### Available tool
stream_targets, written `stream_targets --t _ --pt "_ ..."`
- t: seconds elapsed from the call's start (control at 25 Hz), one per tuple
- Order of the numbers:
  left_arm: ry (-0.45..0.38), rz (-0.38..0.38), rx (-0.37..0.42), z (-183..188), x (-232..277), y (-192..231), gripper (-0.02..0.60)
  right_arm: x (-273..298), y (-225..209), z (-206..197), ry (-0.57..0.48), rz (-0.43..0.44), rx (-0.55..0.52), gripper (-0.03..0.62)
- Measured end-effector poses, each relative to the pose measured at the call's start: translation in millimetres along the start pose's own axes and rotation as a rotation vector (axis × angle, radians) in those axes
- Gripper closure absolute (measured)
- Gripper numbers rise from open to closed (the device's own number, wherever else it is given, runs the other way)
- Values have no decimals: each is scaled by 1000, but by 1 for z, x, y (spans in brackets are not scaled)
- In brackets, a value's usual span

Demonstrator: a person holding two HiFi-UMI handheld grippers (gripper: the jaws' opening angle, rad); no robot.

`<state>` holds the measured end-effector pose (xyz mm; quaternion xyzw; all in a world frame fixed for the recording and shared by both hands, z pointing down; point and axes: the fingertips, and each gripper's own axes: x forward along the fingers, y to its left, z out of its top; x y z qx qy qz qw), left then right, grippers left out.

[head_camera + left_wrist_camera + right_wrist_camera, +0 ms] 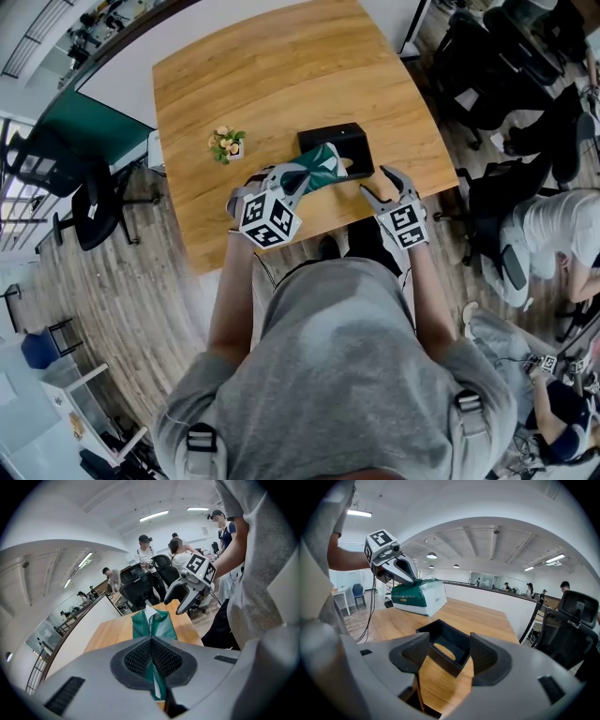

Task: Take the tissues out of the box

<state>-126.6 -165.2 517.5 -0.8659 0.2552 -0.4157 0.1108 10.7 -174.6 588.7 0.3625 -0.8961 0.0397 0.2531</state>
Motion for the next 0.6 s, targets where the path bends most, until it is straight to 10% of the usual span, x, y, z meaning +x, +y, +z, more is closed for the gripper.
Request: stream_targets --t 0.6 --pt "0 -4 0 -4 -3 -3 560 0 5 -1 5 -4 -1 330"
